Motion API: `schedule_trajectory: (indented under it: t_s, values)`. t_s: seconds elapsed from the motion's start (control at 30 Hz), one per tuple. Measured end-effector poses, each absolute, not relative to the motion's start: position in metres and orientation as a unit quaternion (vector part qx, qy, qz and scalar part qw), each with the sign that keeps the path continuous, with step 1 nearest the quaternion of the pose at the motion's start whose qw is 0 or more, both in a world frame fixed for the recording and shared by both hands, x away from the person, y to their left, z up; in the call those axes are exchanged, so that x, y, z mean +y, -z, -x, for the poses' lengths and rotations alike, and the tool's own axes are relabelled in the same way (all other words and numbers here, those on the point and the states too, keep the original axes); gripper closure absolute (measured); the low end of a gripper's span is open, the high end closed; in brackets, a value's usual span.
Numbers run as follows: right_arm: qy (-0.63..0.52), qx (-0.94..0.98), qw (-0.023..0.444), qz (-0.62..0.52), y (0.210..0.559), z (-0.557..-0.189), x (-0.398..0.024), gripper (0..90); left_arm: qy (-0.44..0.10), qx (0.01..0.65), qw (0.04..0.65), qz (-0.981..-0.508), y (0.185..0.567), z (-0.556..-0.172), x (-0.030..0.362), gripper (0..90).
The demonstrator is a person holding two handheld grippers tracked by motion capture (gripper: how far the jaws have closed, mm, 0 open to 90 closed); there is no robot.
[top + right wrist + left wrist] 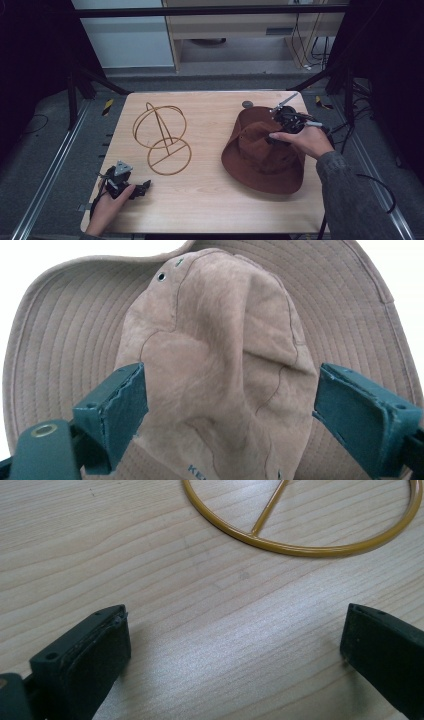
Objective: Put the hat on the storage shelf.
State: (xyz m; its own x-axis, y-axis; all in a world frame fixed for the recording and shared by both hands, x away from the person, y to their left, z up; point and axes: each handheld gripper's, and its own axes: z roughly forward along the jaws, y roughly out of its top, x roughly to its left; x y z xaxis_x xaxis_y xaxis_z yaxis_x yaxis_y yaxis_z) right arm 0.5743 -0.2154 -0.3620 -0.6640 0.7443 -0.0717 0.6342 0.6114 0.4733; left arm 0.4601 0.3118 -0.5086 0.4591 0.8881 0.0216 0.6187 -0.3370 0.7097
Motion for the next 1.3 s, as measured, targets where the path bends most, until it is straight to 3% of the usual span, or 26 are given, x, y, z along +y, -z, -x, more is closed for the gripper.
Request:
schedule_trajectory:
  t_s: [0.33,0.87,0.97,1.07,1.13,1.17,1.2,1.3]
  values:
    - [-0.192,0.894,0.112,-0.389,0.379,-0.590,-0.209,20.7,-0.208,0.478,0.323,-0.790,0.509,-0.460,0.312,0.0]
    - [-0.201,0.890,0.085,-0.400,0.403,-0.594,-0.209,21.4,-0.208,0.476,0.322,-0.791,0.509,-0.460,0.312,0.0]
    - [-0.205,0.886,0.080,-0.408,0.406,-0.593,-0.212,26.8,-0.208,0.477,0.323,-0.790,0.509,-0.460,0.312,0.0]
    - [-0.207,0.886,0.075,-0.407,0.409,-0.592,-0.214,38.4,-0.208,0.477,0.323,-0.790,0.509,-0.460,0.312,0.0]
    - [-0.207,0.888,0.073,-0.405,0.410,-0.590,-0.214,49.7,-0.208,0.477,0.322,-0.791,0.509,-0.460,0.312,0.0]
    - [-0.209,0.888,0.071,-0.404,0.411,-0.589,-0.215,60.5,-0.208,0.477,0.323,-0.791,0.509,-0.460,0.312,0.0]
    - [-0.209,0.888,0.071,-0.404,0.411,-0.589,-0.215,60.5,-0.208,0.477,0.323,-0.791,0.509,-0.460,0.312,0.0]
    - [-0.211,0.891,0.066,-0.396,0.410,-0.589,-0.215,79.2,-0.208,0.477,0.322,-0.791,0.509,-0.460,0.312,0.0]
